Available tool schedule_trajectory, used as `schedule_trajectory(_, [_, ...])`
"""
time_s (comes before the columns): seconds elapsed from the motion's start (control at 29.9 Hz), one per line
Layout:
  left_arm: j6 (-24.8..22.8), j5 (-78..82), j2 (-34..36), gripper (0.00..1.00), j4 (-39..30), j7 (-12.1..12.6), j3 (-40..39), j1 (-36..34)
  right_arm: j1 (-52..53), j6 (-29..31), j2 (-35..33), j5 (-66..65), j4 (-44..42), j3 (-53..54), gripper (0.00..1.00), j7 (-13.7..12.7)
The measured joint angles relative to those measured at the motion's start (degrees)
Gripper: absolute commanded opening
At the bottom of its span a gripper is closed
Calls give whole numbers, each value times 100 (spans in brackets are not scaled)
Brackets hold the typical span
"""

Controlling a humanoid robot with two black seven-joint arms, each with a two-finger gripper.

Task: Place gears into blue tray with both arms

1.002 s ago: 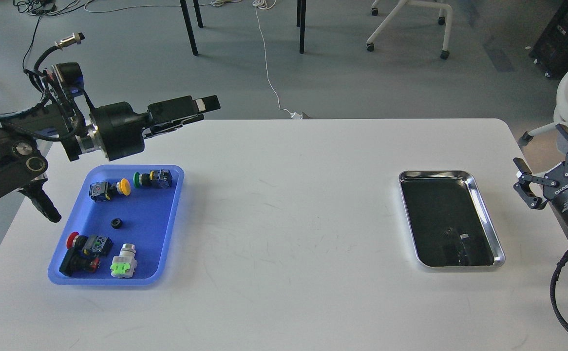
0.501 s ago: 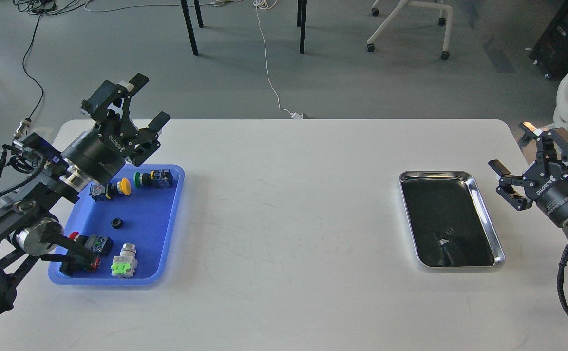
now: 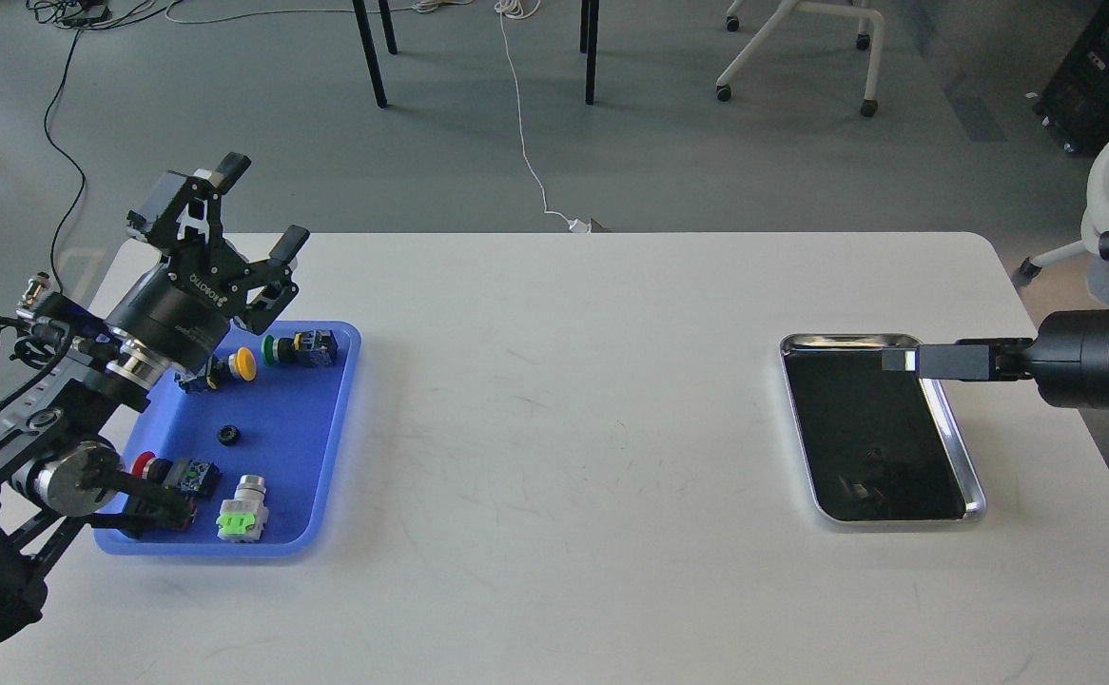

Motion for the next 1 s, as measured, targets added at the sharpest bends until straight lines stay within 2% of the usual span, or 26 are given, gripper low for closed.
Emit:
schedule_trajectory(0.2, [-57,3,0,98,-19,0,0,-5,327,-1,536,-1342,-120,-677,98,0])
schedule_trajectory(0.53, [-59,9,0,98,-39,0,0,-9,533,-3,1657,-1544,-1036,-1292,97,1])
schedule_trajectory(1.0, [-59,13,17,98,-39,0,-35,-9,672,-2,2023,-1560,-1440,-1808,93,-1])
